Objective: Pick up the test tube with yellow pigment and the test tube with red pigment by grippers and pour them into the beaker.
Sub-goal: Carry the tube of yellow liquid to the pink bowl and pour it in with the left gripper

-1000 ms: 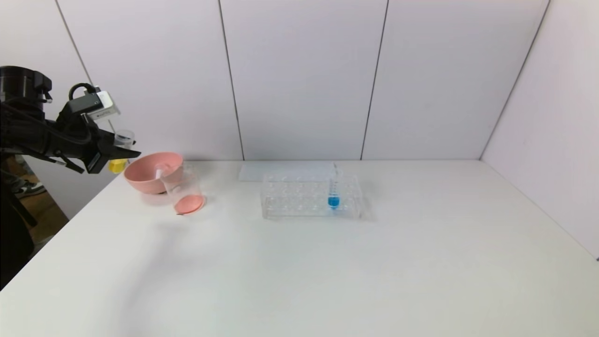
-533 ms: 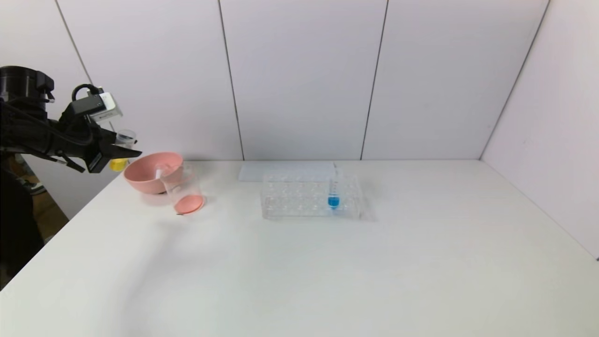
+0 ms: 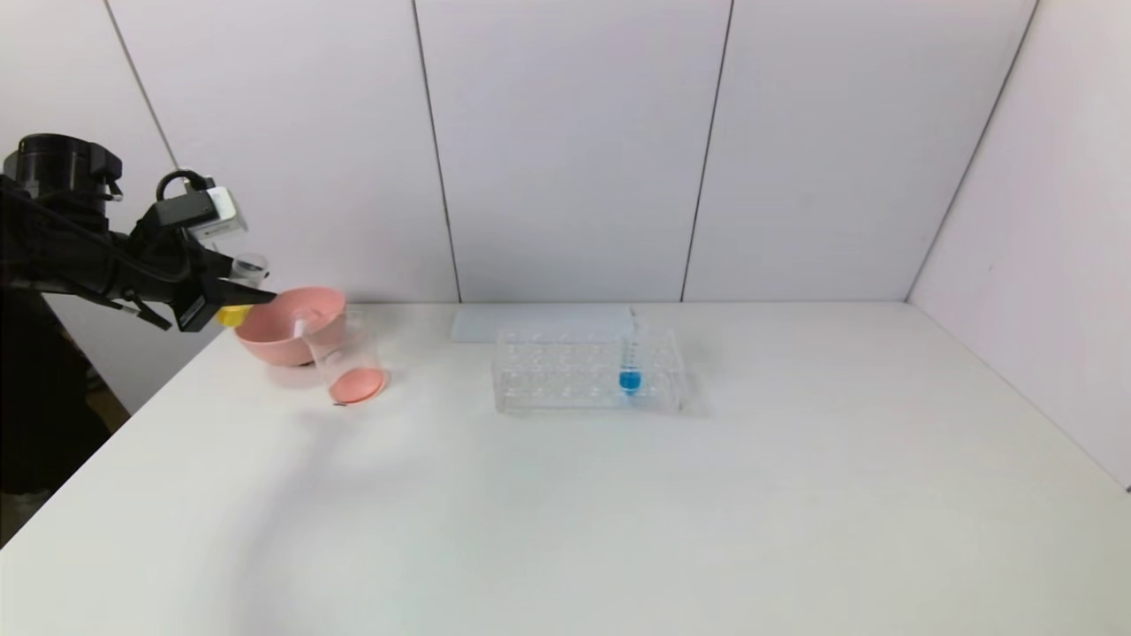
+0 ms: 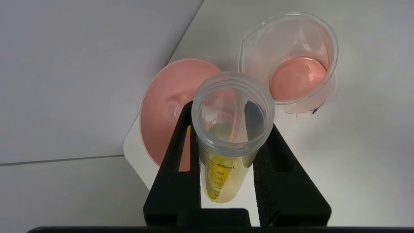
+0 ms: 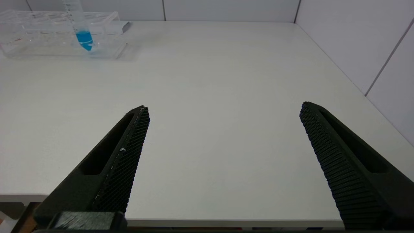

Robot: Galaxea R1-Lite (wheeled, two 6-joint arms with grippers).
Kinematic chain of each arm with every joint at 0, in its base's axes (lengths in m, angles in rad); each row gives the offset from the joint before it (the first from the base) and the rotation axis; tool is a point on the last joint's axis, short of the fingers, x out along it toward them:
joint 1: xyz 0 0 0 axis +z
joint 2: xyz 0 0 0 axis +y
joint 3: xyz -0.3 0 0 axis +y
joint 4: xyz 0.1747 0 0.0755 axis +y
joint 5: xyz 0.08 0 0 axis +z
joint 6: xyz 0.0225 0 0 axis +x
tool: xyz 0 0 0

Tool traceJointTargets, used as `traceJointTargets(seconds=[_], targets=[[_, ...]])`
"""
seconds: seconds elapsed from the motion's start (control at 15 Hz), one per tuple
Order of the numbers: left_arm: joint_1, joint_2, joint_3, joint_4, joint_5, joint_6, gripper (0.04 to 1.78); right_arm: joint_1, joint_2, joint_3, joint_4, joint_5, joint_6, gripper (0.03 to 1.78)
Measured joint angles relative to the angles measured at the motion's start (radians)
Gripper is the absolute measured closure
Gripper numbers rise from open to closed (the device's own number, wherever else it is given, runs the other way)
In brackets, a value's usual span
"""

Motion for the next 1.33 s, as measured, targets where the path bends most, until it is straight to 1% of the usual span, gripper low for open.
traceJointTargets(seconds=[0.13, 0.4, 0.53, 0.73, 1.13, 1.33], targets=[[-0.003, 0.005, -0.001, 0.002, 0.026, 0.027, 1.35, 0.000, 0.000, 0.000, 0.000, 0.000, 0.000, 0.11], [-0.012, 0.011, -0.001, 0.002, 0.048, 0.076, 1.35, 0.000, 0.000, 0.000, 0.000, 0.000, 0.000, 0.11], [-0.019, 0.013, 0.000, 0.003, 0.094, 0.109, 1.35, 0.000, 0.000, 0.000, 0.000, 0.000, 0.000, 0.11], [-0.026, 0.014, 0.001, 0.005, 0.131, 0.131, 1.35, 0.000, 0.000, 0.000, 0.000, 0.000, 0.000, 0.11], [-0.041, 0.015, 0.001, 0.006, 0.137, 0.180, 1.35, 0.000, 0.000, 0.000, 0.000, 0.000, 0.000, 0.11], [-0.053, 0.020, 0.002, 0.006, 0.139, 0.182, 1.35, 0.000, 0.000, 0.000, 0.000, 0.000, 0.000, 0.11]])
